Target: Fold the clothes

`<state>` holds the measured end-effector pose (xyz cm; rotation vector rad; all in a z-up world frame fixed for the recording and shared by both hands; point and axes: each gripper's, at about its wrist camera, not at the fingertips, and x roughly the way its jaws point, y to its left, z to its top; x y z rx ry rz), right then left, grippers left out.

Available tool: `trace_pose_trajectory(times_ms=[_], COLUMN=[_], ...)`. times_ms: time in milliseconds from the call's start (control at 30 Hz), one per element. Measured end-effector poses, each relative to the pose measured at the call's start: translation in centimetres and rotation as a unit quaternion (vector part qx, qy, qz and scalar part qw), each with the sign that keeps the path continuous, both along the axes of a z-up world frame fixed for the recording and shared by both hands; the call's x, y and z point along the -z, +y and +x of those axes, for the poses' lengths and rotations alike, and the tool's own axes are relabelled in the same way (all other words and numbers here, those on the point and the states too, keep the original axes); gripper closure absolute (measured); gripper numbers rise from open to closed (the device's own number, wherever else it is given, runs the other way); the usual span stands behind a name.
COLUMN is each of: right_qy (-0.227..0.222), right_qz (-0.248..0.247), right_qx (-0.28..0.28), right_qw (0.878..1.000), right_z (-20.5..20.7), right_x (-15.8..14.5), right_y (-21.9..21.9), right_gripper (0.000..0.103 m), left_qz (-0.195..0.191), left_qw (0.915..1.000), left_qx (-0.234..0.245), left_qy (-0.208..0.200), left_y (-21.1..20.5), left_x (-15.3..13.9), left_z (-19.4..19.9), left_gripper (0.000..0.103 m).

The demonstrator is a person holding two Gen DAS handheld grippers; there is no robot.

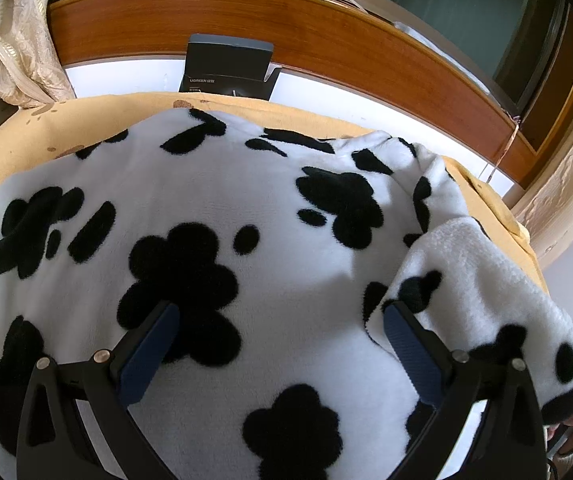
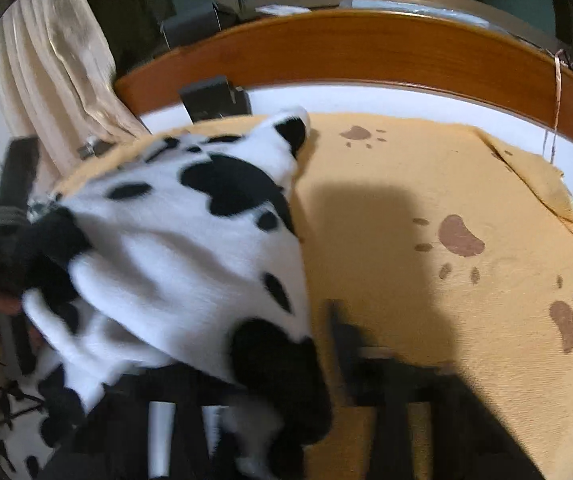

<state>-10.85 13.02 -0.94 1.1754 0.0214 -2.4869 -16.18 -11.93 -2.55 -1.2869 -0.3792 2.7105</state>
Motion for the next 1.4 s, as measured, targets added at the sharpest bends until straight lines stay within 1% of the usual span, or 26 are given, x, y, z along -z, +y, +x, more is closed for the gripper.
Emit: trace_pose_trajectory(times_ms=[67,167,200,267,333,367,433,500,533,600,633,700,767,833,967,1033,1100,1133,1167,1200,1233,1267,1333,1400], right_qy=[0.018,0.047,0.063,0.105,0.159,0.182,0.224,0.248,0.253,0.254,0.250,0.235,0.208,0.173,0.113,0.073,0.037,0.012,0.001,-0.010,-0.018,-0.013,-0.006,-0.014], right_qz=[0.017,0.022,0.034,0.071,0.125,0.147,0.189,0.222,0.235,0.260,0.270,0.284,0.288,0.272,0.240,0.243,0.251,0.251,0.252,0.254,0.256,0.257,0.246,0.216], right_qx=[0.022,0.057,0.073,0.109,0.159,0.186,0.240,0.288,0.305,0.330,0.337,0.347,0.355,0.365,0.352,0.294,0.224,0.194,0.178,0.162,0.149,0.150,0.159,0.171], right_qw=[0.999,0.997,0.995,0.986,0.966,0.954,0.926,0.898,0.887,0.871,0.866,0.862,0.865,0.873,0.897,0.921,0.941,0.948,0.951,0.953,0.955,0.955,0.956,0.961], right_z=[-0.2,-0.4,-0.4,-0.2,-0.4,-0.4,-0.5,-0.5,-0.4,0.1,0.3,0.7,0.7,0.7,1.3,1.5,2.0,2.3,2.8,3.3,3.8,4.4,5.6,6.7], right_x=[-0.9,-3.8,-5.3,-8.5,-10.8,-12.0,-14.1,-15.7,-16.3,-16.6,-16.4,-15.4,-13.9,-12.3,-9.7,-8.4,-6.9,-6.3,-6.0,-5.7,-5.5,-5.8,-6.7,-7.7], right_y=[0.4,2.3,3.0,4.2,5.4,6.4,8.4,10.3,11.2,12.9,13.6,14.9,16.2,17.9,19.8,18.6,16.7,16.0,15.6,15.1,14.7,14.7,15.1,16.3], right_gripper=[0.095,0.095,0.095,0.095,0.095,0.095,0.095,0.095,0.095,0.095,0.095,0.095,0.095,0.095,0.095,0.094,0.091,0.081,0.072,0.067,0.045,0.033,0.031,0.031], left_qz=[0.000,0.000,-0.001,-0.002,-0.002,-0.002,-0.003,-0.004,-0.005,-0.007,-0.008,-0.010,-0.011,-0.010,-0.010,-0.012,-0.010,-0.009,-0.008,-0.006,-0.006,-0.005,-0.003,-0.002], left_qw=[1.0000,1.0000,1.0000,1.0000,1.0000,1.0000,1.0000,1.0000,1.0000,1.0000,1.0000,0.9999,0.9999,1.0000,1.0000,0.9999,0.9999,1.0000,1.0000,1.0000,1.0000,1.0000,1.0000,1.0000], left_qx=[0.000,0.000,0.000,0.001,0.000,0.000,0.000,0.000,0.000,0.000,0.000,0.000,0.001,0.001,0.002,0.002,0.002,0.002,0.003,0.003,0.003,0.003,0.003,0.004], left_qy=[0.000,0.000,0.000,0.000,0.000,-0.001,-0.001,-0.001,-0.001,-0.001,-0.001,-0.001,-0.001,-0.001,-0.001,-0.001,-0.001,-0.001,0.000,0.000,0.000,0.000,0.000,0.001], left_y=[0.0,0.0,0.0,0.0,0.0,0.1,0.1,0.2,0.2,0.2,0.2,0.3,0.3,0.2,0.1,0.2,0.1,0.0,0.0,-0.1,-0.1,-0.1,-0.2,-0.2], left_x=[0.0,0.0,0.0,0.0,0.0,0.0,0.0,0.0,0.0,0.0,0.0,0.0,0.0,0.0,0.1,0.1,0.1,0.1,0.1,0.1,0.1,0.1,0.1,0.1], left_z=[0.0,0.0,0.0,0.0,-0.1,-0.1,-0.1,-0.2,-0.2,-0.2,-0.2,-0.2,-0.2,-0.1,-0.1,-0.2,-0.1,-0.1,-0.1,-0.1,-0.1,-0.1,-0.1,0.0], left_gripper=[0.001,0.001,0.001,0.001,0.001,0.001,0.001,0.001,0.001,0.001,0.001,0.001,0.001,0.001,0.001,0.001,0.001,0.001,0.001,0.001,0.001,0.001,0.001,0.001])
